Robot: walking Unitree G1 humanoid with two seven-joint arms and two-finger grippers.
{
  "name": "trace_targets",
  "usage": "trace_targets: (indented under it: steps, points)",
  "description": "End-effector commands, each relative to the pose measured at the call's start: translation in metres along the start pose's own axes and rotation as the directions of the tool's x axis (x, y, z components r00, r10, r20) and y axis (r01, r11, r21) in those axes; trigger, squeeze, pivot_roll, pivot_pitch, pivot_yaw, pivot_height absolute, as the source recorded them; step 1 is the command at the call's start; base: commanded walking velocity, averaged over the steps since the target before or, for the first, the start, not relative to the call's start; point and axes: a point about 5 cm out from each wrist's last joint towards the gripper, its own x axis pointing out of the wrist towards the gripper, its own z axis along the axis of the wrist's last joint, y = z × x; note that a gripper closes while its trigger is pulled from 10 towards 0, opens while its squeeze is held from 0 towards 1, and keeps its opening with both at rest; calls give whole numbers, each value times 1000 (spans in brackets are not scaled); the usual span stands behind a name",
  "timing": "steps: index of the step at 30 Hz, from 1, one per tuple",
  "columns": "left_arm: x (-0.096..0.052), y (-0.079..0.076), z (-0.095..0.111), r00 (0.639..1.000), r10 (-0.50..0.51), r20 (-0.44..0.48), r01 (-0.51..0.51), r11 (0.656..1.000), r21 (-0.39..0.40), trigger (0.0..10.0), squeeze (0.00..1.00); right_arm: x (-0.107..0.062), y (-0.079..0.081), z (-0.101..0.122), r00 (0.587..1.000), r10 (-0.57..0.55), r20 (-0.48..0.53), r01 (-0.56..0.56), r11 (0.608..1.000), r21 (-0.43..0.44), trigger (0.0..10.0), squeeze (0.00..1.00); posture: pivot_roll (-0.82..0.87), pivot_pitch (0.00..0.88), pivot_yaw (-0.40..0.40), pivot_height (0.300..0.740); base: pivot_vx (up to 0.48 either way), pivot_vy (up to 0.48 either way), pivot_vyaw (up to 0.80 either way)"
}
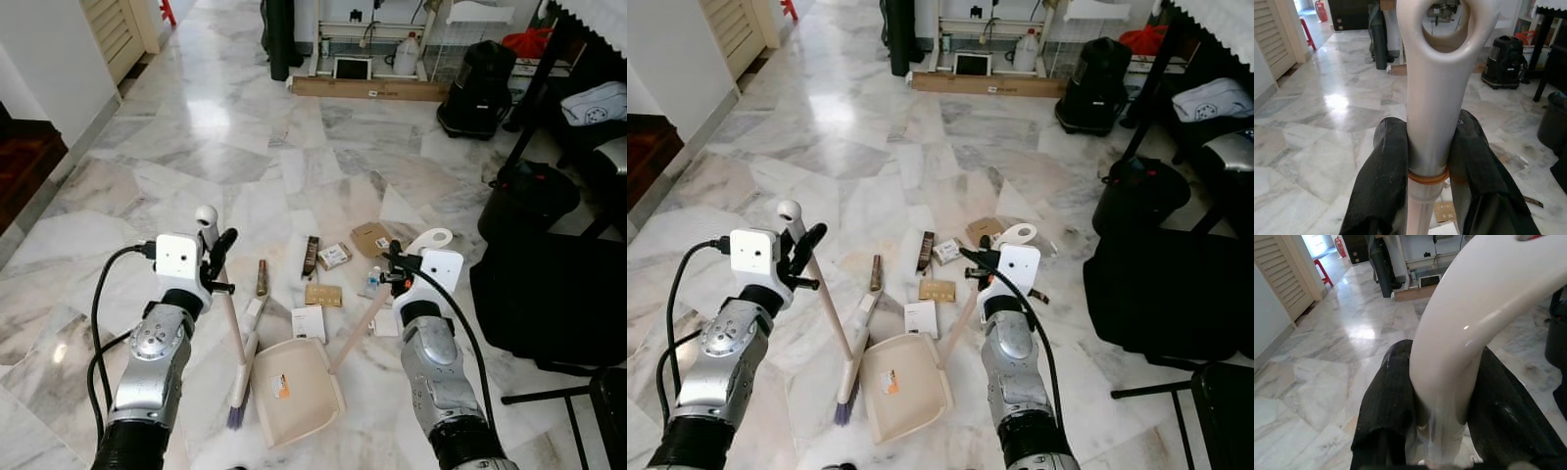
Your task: Sweep floor
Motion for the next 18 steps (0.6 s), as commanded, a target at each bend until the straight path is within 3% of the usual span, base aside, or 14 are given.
trace_targets:
  steps: [1, 18]
  points:
    - [1, -3, 1, 1000, -7, 21, 7, 1000, -4, 10000, 0, 4, 2, 13, 998, 5, 66, -7, 1000, 24, 10000, 0, 16, 72, -10, 740, 0, 0, 0]
    - [-4, -5, -1, 999, 17, 27, -16, 1000, -19, 10000, 0, 3, 5, 14, 997, 31, 69, -33, 999, 25, 10000, 0, 14, 72, -37, 740, 0, 0, 0]
